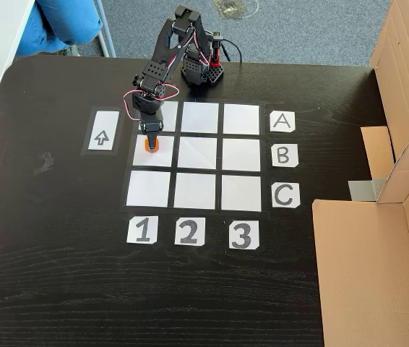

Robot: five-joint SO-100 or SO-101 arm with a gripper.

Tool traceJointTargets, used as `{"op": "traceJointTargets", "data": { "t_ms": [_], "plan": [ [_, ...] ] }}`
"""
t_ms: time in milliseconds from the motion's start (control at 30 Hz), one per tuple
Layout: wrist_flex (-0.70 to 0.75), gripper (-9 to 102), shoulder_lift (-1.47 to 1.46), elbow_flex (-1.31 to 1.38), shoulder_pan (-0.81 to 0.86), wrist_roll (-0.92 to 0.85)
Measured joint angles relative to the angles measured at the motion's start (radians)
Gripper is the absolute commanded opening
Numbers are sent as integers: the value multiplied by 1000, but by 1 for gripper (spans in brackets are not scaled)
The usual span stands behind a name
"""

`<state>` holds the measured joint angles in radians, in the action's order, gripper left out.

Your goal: Pick up the round, orange token and place it in the grid on square B1.

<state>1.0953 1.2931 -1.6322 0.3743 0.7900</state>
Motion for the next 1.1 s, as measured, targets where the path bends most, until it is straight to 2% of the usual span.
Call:
{"op": "traceJointTargets", "data": {
  "t_ms": [67, 133, 233, 300, 667, 1100],
  "plan": [
    [-6, 6, -8, 0, -3, 0],
    [-8, 19, -20, 0, -5, 5],
    [-8, 24, -26, 0, -6, 6],
    [-8, 33, -26, 0, -6, 6],
    [-40, 47, -3, -71, -21, 6],
    [-103, 52, 451, -268, 26, 26]
  ]
}}
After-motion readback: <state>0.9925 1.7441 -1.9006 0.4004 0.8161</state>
